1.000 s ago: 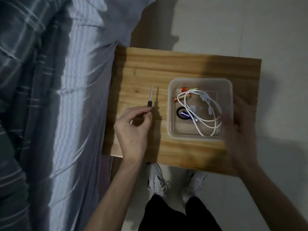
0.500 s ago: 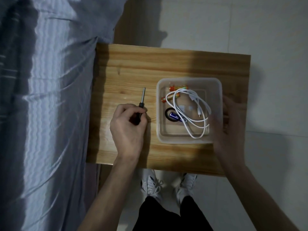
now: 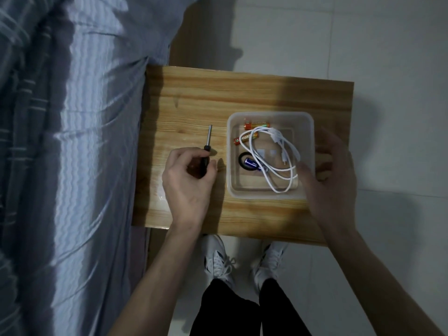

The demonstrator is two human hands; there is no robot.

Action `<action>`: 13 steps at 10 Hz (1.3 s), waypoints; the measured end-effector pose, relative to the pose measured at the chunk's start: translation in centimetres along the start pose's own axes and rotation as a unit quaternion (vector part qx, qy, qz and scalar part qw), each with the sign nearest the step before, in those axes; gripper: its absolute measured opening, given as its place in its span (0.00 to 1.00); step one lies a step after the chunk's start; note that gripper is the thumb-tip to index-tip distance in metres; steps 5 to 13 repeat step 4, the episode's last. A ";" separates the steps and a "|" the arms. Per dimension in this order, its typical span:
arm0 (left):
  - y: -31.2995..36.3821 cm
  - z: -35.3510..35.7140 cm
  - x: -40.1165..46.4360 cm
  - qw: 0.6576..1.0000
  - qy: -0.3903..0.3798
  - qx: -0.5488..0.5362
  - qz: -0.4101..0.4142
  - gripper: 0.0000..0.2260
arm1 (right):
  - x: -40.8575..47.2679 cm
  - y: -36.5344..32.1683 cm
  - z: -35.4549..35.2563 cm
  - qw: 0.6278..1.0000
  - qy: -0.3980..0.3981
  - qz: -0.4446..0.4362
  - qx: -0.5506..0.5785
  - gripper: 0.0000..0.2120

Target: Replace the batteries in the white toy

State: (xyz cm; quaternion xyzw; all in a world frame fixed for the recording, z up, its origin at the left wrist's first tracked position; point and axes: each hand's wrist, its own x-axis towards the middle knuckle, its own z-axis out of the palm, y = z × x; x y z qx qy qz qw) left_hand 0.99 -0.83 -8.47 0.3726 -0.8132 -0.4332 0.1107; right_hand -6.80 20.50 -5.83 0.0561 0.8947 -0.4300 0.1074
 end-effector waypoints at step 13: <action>15.1 -12.5 -3.3 0.981 -0.079 0.105 0.144 0.29 | -3.1 -15.9 -11.1 0.967 -0.019 -0.158 -0.199 0.32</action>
